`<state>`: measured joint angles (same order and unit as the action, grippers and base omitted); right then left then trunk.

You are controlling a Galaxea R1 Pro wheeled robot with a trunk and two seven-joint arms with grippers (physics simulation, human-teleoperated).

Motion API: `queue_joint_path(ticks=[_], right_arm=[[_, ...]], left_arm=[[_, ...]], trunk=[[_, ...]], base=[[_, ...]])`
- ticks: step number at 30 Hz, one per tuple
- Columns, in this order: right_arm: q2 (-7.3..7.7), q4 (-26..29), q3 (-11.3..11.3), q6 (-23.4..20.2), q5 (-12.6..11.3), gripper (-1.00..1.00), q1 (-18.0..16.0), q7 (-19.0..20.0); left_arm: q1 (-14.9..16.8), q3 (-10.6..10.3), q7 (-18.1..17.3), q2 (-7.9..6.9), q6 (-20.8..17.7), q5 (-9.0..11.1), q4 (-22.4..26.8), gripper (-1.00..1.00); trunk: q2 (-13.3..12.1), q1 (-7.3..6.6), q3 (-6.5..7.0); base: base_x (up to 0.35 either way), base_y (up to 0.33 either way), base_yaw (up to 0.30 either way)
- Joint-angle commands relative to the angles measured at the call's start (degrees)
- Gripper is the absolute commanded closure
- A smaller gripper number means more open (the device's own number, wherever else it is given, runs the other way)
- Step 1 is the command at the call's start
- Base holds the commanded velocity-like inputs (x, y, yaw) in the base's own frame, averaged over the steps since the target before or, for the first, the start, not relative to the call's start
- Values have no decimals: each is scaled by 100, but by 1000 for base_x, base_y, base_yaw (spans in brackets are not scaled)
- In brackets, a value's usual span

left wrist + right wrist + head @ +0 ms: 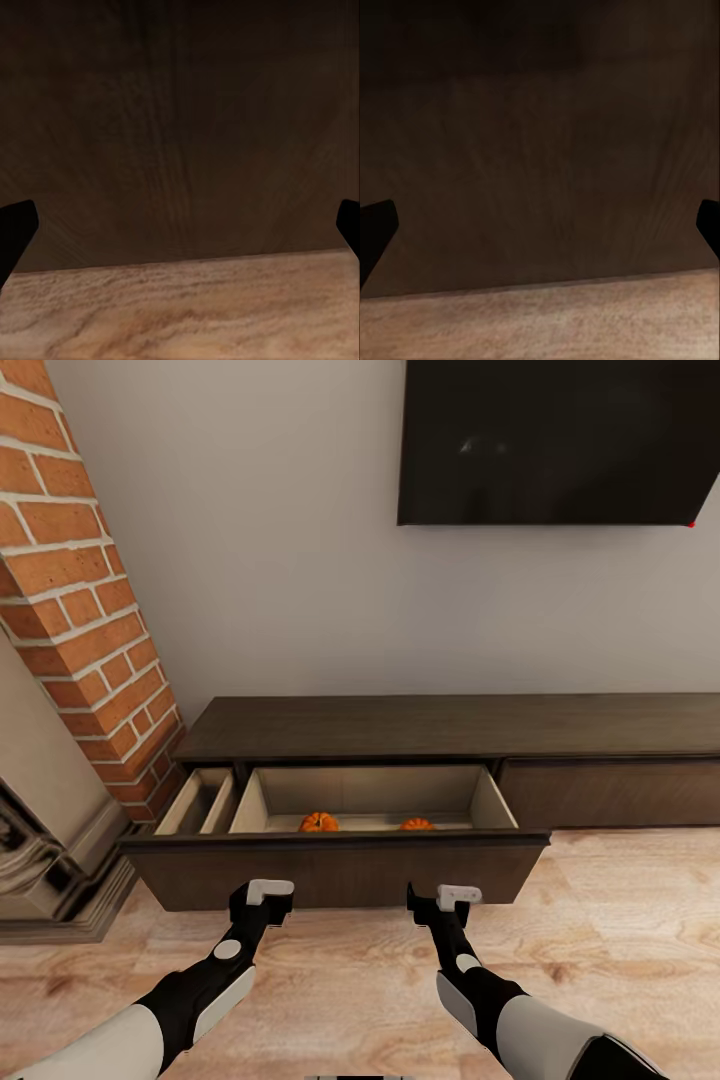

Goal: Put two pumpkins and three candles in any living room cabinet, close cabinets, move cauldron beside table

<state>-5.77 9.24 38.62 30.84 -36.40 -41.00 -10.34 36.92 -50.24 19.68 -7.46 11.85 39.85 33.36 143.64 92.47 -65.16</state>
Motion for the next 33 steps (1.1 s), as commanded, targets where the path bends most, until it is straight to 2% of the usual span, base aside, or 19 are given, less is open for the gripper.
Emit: queue_joint_path(ticks=[1,8,19,33], right_arm=[[-1,-1,49,10,-11,-100,-4,-47],[2,-1,49,10,-16,-100,-4,-55],[-2,-1,49,10,-16,-100,-4,-56],[-2,-1,49,10,-16,-100,-4,-56]], left_arm=[[8,-45,40,-8,29,54,6,-100],[7,-40,37,-1,28,64,4,-100],[4,-39,36,-1,28,66,-22,-100],[8,-39,35,-1,28,58,-75,-100]], trunk=[[2,1,-5],[2,1,-5],[2,1,-5],[2,1,-5]], base=[[134,0,0],[58,-5,0],[219,-70,0],[109,-24,0]])
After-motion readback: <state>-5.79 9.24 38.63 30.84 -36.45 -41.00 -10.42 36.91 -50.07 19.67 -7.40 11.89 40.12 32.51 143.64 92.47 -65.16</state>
